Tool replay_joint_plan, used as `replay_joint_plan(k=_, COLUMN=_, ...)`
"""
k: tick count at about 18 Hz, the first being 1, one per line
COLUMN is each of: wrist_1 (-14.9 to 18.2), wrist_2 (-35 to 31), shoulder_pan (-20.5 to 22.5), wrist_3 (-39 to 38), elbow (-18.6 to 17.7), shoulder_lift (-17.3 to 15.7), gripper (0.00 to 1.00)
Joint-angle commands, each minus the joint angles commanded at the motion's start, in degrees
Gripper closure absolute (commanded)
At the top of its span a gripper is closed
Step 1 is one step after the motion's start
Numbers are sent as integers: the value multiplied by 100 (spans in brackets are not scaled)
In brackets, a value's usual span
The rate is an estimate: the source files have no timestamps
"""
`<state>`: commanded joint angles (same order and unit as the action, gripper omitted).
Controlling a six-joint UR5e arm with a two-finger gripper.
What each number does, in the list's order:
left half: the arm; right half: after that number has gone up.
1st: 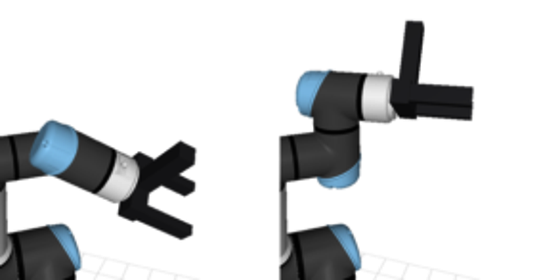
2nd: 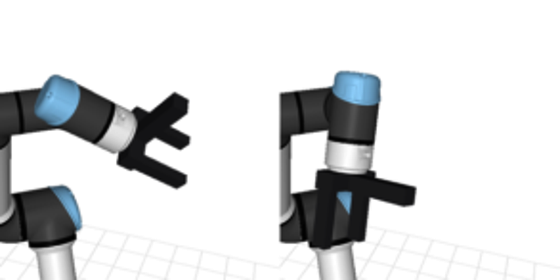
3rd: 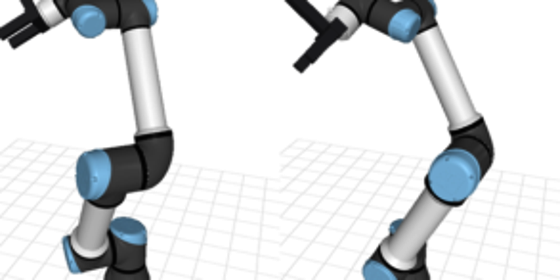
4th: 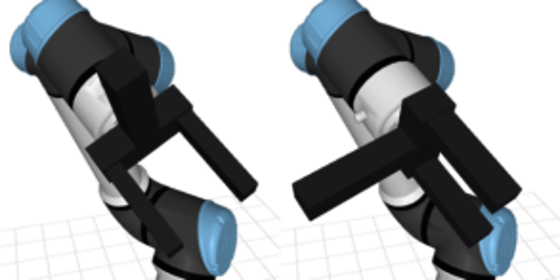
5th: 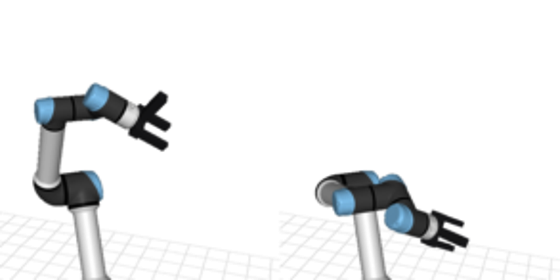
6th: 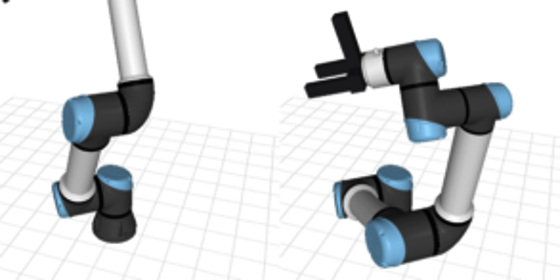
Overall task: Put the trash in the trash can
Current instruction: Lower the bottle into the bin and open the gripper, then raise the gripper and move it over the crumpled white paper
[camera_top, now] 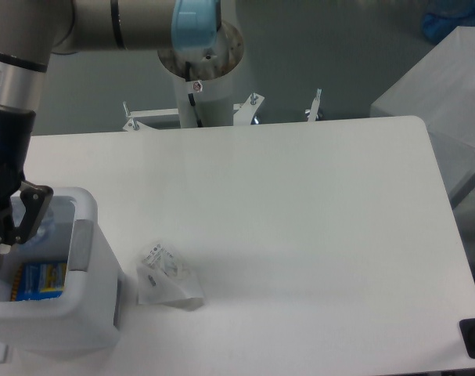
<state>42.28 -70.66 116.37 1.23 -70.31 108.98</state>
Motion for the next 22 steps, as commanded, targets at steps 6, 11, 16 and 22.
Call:
replay_joint_plan(k=6, wrist_1=9, wrist_2=-9, shoulder_pan=-18, wrist_3=0, elbow=-229, shoulder_lift=-35, gripper=33)
replay_joint_plan(k=11, wrist_1=9, wrist_2=-9, shoulder_pan=-79, wrist_3=0, elbow=-518, shoulder_lift=-140, gripper=33)
replay_joint_plan(k=16, wrist_1=9, wrist_2=-9, shoulder_pan=-88, wrist_3=9, elbow=-958, shoulder_lift=-255, gripper=33)
replay_joint_plan(k=22, wrist_1=17, wrist_2=-9, shoulder_pan=-193, wrist_3=18, elbow=-1266, shoulder_lift=-202, gripper=33)
